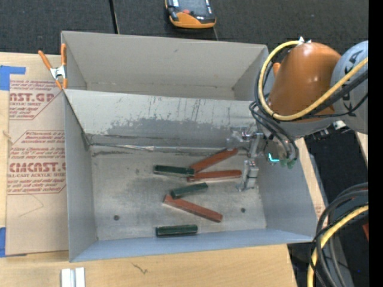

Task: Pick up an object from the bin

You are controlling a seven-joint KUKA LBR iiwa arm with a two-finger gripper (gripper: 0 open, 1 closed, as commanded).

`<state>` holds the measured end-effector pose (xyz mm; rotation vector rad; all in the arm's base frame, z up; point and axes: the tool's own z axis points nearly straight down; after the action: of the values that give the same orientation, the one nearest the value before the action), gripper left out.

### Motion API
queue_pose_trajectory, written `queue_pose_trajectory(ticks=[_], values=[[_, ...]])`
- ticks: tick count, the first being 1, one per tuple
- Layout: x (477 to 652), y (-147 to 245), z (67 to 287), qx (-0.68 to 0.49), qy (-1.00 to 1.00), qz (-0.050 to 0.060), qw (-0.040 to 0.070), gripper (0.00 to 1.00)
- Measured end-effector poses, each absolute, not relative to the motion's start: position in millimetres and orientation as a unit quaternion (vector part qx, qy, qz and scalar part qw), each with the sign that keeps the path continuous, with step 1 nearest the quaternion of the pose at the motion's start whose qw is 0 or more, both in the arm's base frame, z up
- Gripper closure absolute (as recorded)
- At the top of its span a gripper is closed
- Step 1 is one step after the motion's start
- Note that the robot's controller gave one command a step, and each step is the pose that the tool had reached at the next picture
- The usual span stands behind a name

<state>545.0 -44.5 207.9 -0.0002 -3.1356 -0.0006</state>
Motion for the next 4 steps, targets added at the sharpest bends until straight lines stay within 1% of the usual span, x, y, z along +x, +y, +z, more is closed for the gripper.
queue_pose_trajectory(ticks=[1, 2, 3, 4], values=[[546.7, -44, 212, 0.0, -1.0, 0.0, -0.001, 0.0], [565.0, -41, 162, 0.04, -0.999, 0.0, -0.004, 0.0], [589.0, -40, 142, 0.069, -0.998, 0.0, 0.001, 0.0], [594.4, -43, 118, 0.067, -0.998, 0.0, -0.001, 0.0]])
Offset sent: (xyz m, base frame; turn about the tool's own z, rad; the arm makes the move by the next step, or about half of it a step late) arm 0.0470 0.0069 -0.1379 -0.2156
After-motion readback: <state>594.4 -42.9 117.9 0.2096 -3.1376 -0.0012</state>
